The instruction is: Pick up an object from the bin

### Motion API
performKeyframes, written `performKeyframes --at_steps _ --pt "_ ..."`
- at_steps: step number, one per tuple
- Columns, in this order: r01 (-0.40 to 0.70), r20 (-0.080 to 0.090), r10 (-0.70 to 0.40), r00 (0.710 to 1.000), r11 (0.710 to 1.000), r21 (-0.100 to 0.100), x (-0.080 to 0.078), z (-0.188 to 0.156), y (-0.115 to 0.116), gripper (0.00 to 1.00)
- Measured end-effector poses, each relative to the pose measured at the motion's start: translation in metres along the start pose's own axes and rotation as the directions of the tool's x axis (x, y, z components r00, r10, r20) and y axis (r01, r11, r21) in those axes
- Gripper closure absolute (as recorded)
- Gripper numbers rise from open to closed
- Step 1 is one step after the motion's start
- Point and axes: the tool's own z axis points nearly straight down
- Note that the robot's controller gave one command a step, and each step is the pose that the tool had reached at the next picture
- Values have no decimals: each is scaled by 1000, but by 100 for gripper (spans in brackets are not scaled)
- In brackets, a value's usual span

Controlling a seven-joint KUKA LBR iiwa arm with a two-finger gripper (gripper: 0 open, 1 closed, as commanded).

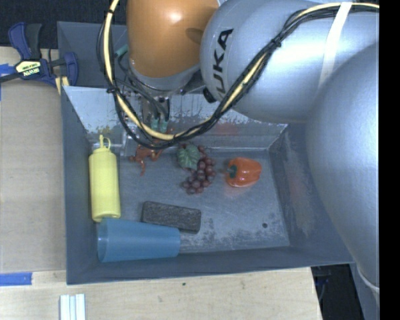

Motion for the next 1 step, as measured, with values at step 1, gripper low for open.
performKeyframes --at_steps 1 --pt "-142 2 142 990 990 -1 63 163 -102 0"
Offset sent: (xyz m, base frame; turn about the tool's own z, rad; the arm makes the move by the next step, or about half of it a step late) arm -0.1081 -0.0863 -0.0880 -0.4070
